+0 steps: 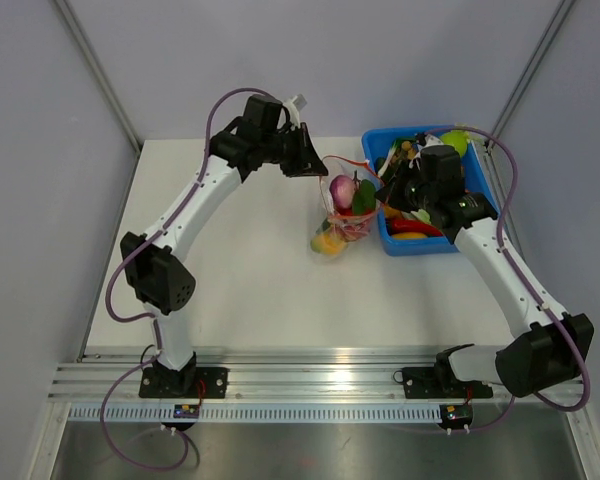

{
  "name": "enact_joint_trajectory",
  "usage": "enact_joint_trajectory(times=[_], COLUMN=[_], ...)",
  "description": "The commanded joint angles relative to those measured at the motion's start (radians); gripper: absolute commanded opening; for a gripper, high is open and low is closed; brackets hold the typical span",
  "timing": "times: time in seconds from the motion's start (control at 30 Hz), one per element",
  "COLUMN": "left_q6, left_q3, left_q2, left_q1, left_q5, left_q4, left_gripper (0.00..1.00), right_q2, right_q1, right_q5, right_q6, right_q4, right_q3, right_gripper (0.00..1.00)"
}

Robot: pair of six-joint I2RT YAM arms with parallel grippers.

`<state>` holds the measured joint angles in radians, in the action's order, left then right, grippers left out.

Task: Place the food in the zip-top bag and seal the zipper
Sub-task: Adjust the zipper food storage bag at the center of the board.

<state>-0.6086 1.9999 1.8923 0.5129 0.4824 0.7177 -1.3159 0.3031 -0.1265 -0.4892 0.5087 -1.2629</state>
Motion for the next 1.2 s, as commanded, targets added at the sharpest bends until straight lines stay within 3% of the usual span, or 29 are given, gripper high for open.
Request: enact_joint_trajectory(times=[0.0, 0.27, 0.53, 0.73, 0.83, 1.07, 1.17], left_q6=[0.026, 0.024, 0.141, 0.148, 0.158, 0.179, 0.176], left_q3=[0.034, -0.069, 0.240, -0.008, -0.043, 0.178, 0.181], left_q2=[-0.044, 0.040, 0.010, 0.022, 0.063, 0.028, -0.012], left_q1=[0.004, 0.027, 0.029, 0.029, 0.029, 0.030, 0.030], left_q5=[-0.001, 0.013, -0.145, -0.182, -0.206, -0.217, -0.209], left_q4=[-0.026, -0.026, 0.180, 0.146, 0.164, 0.223, 0.198], left_gripper=[0.00, 0.00, 0.00, 0.00, 0.00, 0.00, 0.00], right_q2=[0.011, -0.131, -0.062, -0.097, -0.132, -0.094, -0.082], right_q1=[0.007, 0.016, 0.028, 0.031, 0.037, 0.041, 0.041], right_q5=[-0.070, -0.114, -0.125, -0.139, -0.130, -0.119, -0.110], right_q6=[0.009, 0.006, 0.020, 0.000, 0.001, 0.023, 0.026], right_q4=[-0.042, -0.102, -0.075, -0.118, -0.124, -0.082, -0.082], right_q3=[-0.020, 0.036, -0.095, -0.037, -0.010, -0.088, -0.090], right_gripper=[0.00, 0.00, 0.00, 0.00, 0.00, 0.00, 0.00])
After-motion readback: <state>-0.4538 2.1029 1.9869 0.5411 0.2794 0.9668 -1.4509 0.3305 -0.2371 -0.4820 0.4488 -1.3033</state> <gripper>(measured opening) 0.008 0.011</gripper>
